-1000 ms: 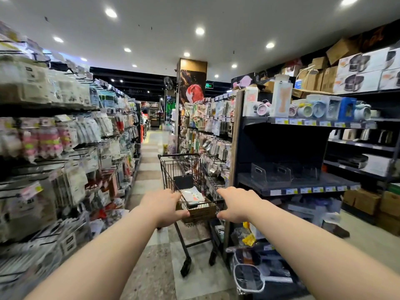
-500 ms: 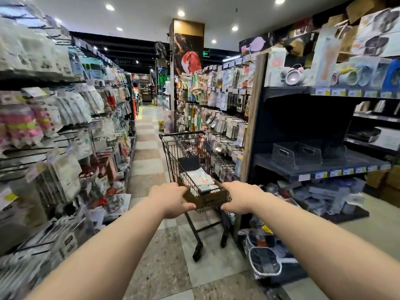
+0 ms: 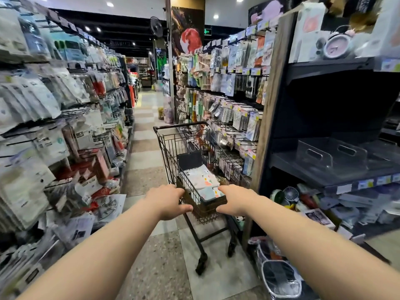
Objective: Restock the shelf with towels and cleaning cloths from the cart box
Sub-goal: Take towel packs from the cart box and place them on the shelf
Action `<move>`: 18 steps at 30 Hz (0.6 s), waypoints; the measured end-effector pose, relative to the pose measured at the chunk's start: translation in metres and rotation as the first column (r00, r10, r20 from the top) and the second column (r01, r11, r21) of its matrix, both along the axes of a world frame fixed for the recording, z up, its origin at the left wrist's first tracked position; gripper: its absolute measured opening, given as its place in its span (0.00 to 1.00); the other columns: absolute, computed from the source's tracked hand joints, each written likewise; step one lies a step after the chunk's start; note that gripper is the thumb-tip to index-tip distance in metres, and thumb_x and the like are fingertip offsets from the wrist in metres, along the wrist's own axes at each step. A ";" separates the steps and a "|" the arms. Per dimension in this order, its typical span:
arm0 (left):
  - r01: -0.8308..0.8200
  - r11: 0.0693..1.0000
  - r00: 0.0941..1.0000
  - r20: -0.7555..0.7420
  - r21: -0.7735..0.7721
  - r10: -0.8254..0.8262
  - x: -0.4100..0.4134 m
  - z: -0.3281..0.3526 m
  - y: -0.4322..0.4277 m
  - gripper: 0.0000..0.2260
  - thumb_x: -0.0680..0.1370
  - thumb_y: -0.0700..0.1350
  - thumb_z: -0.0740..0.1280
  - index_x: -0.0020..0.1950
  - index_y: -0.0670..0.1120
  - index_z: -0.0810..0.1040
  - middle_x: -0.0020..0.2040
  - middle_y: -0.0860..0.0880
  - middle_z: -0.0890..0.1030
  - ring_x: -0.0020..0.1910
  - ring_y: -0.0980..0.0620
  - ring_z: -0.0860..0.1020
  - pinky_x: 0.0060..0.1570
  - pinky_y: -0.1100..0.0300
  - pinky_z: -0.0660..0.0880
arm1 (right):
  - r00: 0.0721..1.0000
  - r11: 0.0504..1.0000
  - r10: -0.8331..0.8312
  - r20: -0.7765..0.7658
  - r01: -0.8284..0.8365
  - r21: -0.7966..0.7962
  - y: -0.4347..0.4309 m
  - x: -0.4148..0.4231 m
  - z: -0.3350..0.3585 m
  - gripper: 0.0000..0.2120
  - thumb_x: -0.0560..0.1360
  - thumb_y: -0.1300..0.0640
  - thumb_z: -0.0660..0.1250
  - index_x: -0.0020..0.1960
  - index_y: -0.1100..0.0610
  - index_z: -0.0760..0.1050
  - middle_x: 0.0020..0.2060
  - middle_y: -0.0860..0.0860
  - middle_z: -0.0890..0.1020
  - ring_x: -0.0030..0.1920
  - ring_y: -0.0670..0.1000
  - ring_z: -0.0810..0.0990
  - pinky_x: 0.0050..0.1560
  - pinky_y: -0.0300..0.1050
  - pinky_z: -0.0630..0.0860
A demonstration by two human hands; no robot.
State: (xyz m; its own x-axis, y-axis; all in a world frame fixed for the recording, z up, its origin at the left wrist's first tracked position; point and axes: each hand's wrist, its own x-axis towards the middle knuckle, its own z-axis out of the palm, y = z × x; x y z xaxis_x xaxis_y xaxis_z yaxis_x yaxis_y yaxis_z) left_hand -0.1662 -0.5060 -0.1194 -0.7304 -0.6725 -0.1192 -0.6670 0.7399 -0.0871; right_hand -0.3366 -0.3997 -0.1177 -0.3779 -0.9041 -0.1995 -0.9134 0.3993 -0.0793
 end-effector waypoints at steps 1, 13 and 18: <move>-0.004 1.000 1.000 0.000 0.007 0.004 -0.012 -0.003 -0.014 0.28 0.75 0.66 0.57 0.70 0.51 0.67 0.66 0.46 0.72 0.66 0.44 0.71 0.61 0.49 0.71 | 1.000 1.000 0.003 0.013 -0.003 0.009 -0.014 -0.013 -0.003 0.33 0.73 0.43 0.63 0.74 0.52 0.57 0.72 0.52 0.67 0.71 0.56 0.67 0.67 0.57 0.67; 0.032 0.998 0.998 0.048 0.061 -0.035 -0.098 -0.037 -0.155 0.27 0.76 0.66 0.57 0.67 0.50 0.70 0.63 0.46 0.75 0.63 0.44 0.73 0.56 0.52 0.72 | 0.994 0.997 -0.005 0.111 -0.003 0.074 -0.155 -0.108 -0.042 0.38 0.73 0.42 0.63 0.77 0.50 0.51 0.74 0.51 0.63 0.72 0.54 0.66 0.69 0.51 0.67; 0.104 0.989 0.994 0.029 0.108 -0.108 -0.132 -0.058 -0.239 0.28 0.76 0.65 0.58 0.69 0.50 0.68 0.64 0.46 0.74 0.64 0.44 0.73 0.58 0.51 0.71 | 0.990 0.994 -0.069 0.126 0.057 0.090 -0.227 -0.137 -0.066 0.35 0.73 0.42 0.63 0.76 0.50 0.55 0.73 0.52 0.66 0.70 0.55 0.68 0.67 0.50 0.68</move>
State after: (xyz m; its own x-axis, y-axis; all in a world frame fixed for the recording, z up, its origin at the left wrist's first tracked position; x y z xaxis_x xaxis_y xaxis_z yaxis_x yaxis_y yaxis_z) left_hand -0.2987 -0.7454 -0.1771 -0.7913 -0.5736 -0.2118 -0.5821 0.8127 -0.0263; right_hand -0.4735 -0.6269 -0.1837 -0.3998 -0.8566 -0.3263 -0.8706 0.4662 -0.1573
